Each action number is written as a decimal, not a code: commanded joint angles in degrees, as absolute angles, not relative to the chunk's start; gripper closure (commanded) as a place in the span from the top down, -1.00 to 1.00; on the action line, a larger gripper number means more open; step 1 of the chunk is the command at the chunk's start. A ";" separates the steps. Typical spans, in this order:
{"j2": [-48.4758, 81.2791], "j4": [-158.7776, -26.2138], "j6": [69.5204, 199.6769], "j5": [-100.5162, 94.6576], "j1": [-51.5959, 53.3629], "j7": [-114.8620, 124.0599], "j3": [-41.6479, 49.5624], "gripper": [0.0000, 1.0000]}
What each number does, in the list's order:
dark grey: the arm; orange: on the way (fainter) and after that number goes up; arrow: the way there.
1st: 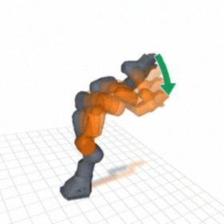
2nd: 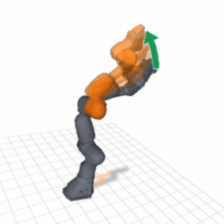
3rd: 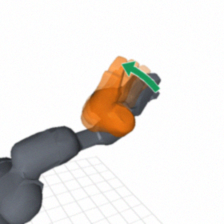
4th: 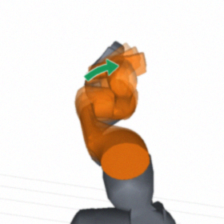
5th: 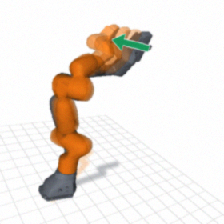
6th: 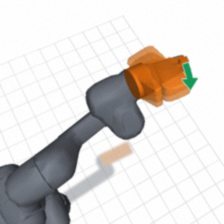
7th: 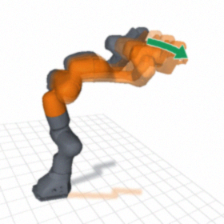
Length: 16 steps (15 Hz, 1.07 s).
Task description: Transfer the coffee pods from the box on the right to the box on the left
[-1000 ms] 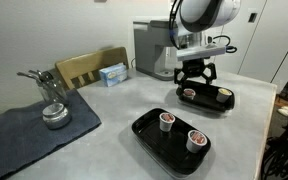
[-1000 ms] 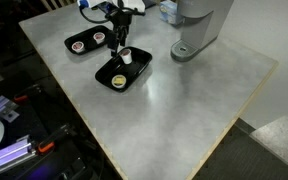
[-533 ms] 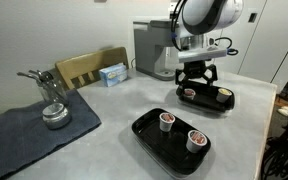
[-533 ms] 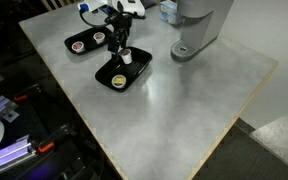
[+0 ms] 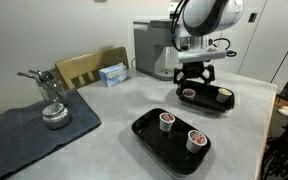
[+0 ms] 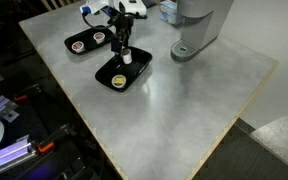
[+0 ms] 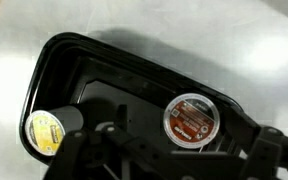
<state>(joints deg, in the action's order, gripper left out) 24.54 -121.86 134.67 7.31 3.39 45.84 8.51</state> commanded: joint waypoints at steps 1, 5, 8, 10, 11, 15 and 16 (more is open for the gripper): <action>24.58 -122.97 137.31 8.64 1.60 42.44 7.13 1.00; 24.97 -123.53 139.51 8.30 1.64 40.14 7.22 1.00; 25.28 -123.88 140.78 8.31 1.75 39.24 7.38 1.00; 25.44 -124.03 141.28 8.32 1.83 39.10 7.51 1.00; 25.52 -124.10 141.51 8.35 1.86 39.17 7.56 1.00; 25.59 -124.37 141.85 8.38 1.78 39.23 7.71 1.00; 25.55 -124.47 141.90 8.41 1.73 39.22 7.73 1.00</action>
